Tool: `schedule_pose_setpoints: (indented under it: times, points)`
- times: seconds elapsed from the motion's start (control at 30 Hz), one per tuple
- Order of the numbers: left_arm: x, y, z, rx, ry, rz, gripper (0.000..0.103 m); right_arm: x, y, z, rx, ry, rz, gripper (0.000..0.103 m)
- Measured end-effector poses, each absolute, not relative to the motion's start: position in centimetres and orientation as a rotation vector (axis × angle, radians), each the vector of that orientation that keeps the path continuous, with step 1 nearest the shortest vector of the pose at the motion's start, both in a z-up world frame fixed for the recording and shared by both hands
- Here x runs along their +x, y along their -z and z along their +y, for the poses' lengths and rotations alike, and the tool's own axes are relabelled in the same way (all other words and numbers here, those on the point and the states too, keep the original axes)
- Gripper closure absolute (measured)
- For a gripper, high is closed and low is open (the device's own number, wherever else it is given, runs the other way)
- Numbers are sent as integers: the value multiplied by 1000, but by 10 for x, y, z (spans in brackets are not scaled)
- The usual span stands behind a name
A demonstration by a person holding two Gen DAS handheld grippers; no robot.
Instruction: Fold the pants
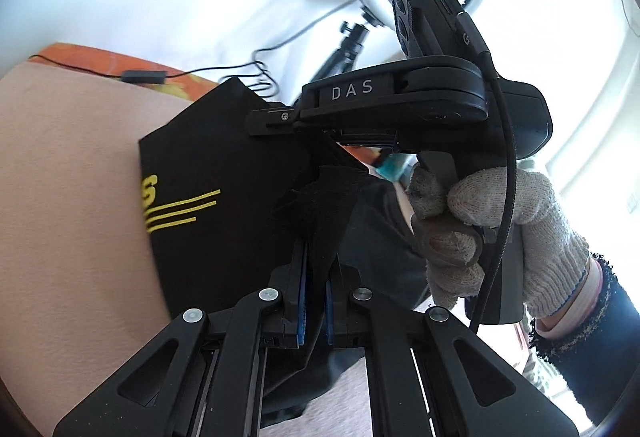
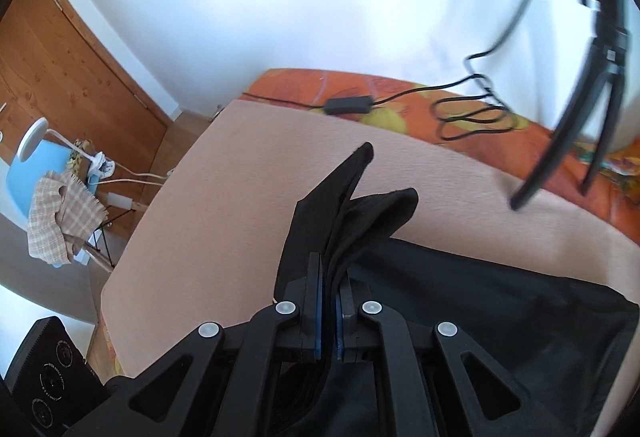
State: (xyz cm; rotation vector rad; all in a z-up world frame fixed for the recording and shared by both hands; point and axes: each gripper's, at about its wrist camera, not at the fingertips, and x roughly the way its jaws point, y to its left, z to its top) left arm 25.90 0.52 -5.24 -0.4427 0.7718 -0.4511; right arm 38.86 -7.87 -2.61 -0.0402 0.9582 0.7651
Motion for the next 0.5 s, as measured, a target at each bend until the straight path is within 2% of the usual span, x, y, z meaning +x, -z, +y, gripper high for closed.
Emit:
schedule_pose_setpoints:
  times: [0.5]
  points:
    - [330,71,-104,-459,602,806,98,392,17,-190,-66,-621,895,101]
